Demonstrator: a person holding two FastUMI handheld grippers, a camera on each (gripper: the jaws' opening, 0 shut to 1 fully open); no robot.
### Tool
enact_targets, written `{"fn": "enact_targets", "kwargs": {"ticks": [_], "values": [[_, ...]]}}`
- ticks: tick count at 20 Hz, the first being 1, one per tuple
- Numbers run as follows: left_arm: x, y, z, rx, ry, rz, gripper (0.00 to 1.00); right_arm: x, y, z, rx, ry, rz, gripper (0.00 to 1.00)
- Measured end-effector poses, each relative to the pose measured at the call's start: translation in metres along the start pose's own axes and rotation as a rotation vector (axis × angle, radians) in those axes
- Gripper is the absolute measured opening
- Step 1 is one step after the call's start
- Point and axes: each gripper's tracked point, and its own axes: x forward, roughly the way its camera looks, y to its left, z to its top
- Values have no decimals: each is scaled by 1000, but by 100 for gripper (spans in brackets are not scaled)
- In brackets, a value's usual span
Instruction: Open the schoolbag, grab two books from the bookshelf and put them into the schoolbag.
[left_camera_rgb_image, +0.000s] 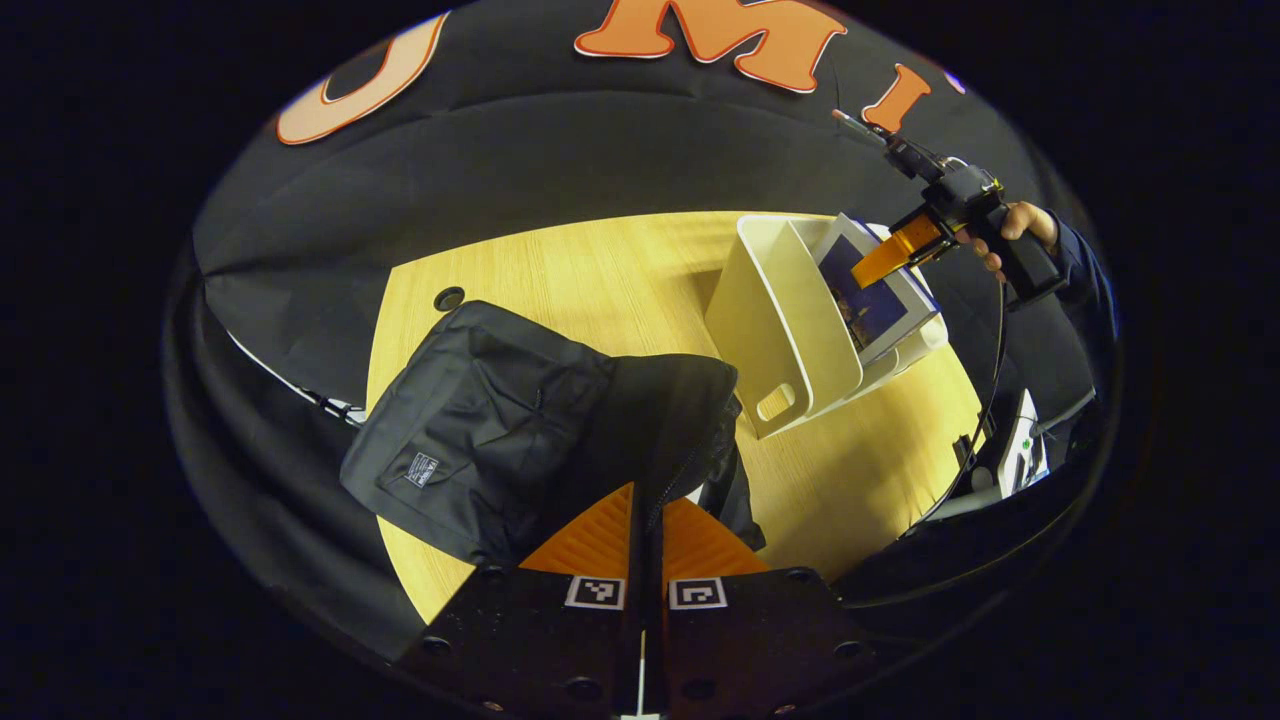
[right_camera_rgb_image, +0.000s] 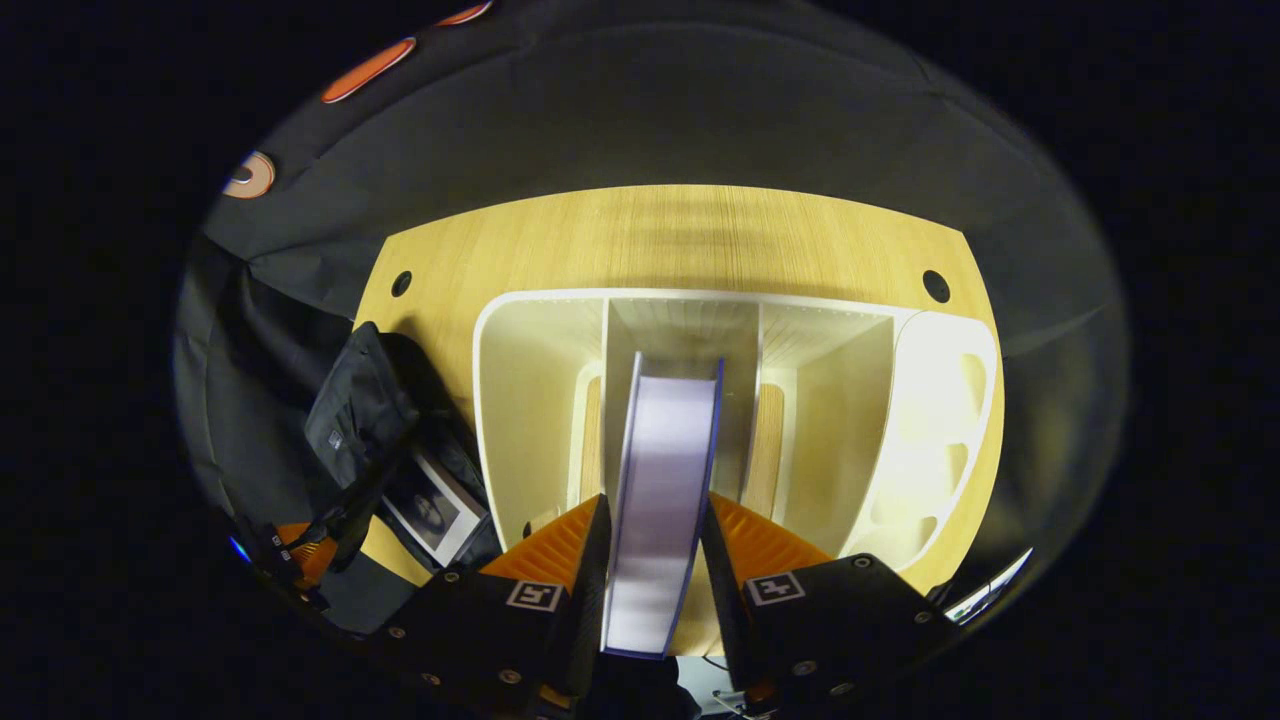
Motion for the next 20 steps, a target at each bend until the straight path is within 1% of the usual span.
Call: {"fn": "enact_targets", "kwargs": {"ticks": [1, 2, 5, 7, 9, 10, 11, 12, 15, 18, 20], "values": [[-1, 0, 0, 0, 2, 3, 2, 1, -2, -2, 4, 9, -8, 39], [-1, -1, 0, 0, 4, 7, 2, 3, -6, -1, 10, 5, -24, 47], [-1, -1, 3, 2, 3, 10, 2, -1, -15, -1, 43, 2, -55, 37], [0, -1, 1, 1, 1, 6, 2, -8, -19, 2, 63, -19, -59, 35], [-1, -1, 1, 4, -1, 2, 2, -20, -22, 2, 82, -42, -53, 34], [0, 0, 1, 6, -2, 1, 2, -29, -19, -1, 88, -47, -36, 34], [-1, -1, 1, 10, -2, 0, 2, -36, -18, -3, 102, -53, -19, 41], [-2, -2, 1, 18, -2, -3, 2, -43, -16, -5, 111, -63, -7, 33], [-6, 1, 1, 48, -7, -10, 2, -67, -19, -8, 129, -115, -15, 33], [-6, 2, 1, 62, -18, -24, 2, -96, -17, -14, 164, -158, 3, 33], [-8, 3, 0, 67, -28, -33, 2, -117, -20, -18, 166, -191, 3, 33]]}}
